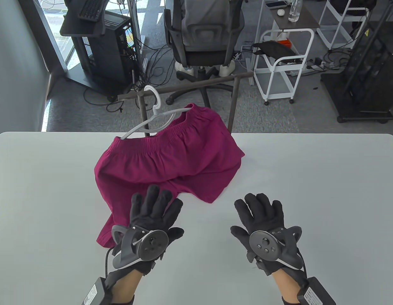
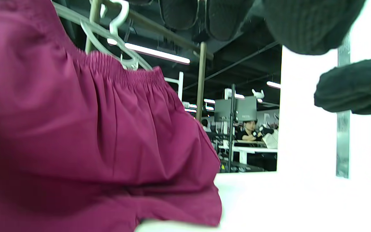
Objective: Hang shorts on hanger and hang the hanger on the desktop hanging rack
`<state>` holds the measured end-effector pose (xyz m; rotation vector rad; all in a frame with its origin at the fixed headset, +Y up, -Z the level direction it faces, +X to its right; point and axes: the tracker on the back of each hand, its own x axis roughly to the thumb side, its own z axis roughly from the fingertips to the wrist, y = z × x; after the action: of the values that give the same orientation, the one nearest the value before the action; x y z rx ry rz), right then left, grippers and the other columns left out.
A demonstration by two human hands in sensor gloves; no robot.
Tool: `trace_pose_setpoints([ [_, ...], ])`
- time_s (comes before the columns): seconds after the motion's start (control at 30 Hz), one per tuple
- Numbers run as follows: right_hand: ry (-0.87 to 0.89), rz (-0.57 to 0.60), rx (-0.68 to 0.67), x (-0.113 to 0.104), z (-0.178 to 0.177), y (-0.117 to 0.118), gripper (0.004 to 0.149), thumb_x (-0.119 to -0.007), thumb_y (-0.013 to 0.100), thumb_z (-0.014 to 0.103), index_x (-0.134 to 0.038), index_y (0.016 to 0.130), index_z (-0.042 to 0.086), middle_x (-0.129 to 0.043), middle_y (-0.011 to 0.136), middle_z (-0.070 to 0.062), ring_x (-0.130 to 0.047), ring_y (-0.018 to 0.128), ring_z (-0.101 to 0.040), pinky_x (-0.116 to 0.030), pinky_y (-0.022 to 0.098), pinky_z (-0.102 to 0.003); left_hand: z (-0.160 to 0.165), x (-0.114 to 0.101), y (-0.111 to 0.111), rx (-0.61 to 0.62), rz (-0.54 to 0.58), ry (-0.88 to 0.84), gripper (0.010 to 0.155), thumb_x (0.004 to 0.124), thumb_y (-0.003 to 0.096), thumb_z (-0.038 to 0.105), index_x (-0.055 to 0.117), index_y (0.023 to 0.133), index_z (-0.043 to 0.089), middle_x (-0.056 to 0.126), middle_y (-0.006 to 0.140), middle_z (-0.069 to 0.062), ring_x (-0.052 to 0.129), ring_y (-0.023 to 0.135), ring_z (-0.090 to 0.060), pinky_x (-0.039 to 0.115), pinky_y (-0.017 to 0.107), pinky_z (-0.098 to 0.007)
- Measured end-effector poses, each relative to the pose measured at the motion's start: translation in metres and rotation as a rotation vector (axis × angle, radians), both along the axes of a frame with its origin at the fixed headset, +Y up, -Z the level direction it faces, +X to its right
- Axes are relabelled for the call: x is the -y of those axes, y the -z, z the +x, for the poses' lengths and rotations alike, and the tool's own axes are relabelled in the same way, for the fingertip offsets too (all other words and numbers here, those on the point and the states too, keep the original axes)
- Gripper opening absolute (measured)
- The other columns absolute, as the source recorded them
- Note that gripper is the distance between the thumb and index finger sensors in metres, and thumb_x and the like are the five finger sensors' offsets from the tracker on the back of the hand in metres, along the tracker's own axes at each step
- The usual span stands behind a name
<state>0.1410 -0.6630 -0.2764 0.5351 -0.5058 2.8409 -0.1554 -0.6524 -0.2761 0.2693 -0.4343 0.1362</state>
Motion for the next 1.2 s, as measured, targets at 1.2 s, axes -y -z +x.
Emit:
trace_pose_setpoints([
  [1.2, -0.120, -0.148, -0.080, 0.032, -0.020, 0.009, 0.093, -0.075, 0.037, 0.068, -0.041, 0.111, 0.024, -0.039, 0.116, -0.016, -0.041, 0.102, -0.051, -0.038, 0.066, -0.083, -0.005, 0.058, 0.007, 0.020, -0.182, 0.040, 0.090, 0.074, 0.0316, 0.068, 0.045, 0.110, 0.036, 0.029, 0.119, -0.003, 0.023, 0.114, -0.037, 0.022, 0.075, -0.067],
])
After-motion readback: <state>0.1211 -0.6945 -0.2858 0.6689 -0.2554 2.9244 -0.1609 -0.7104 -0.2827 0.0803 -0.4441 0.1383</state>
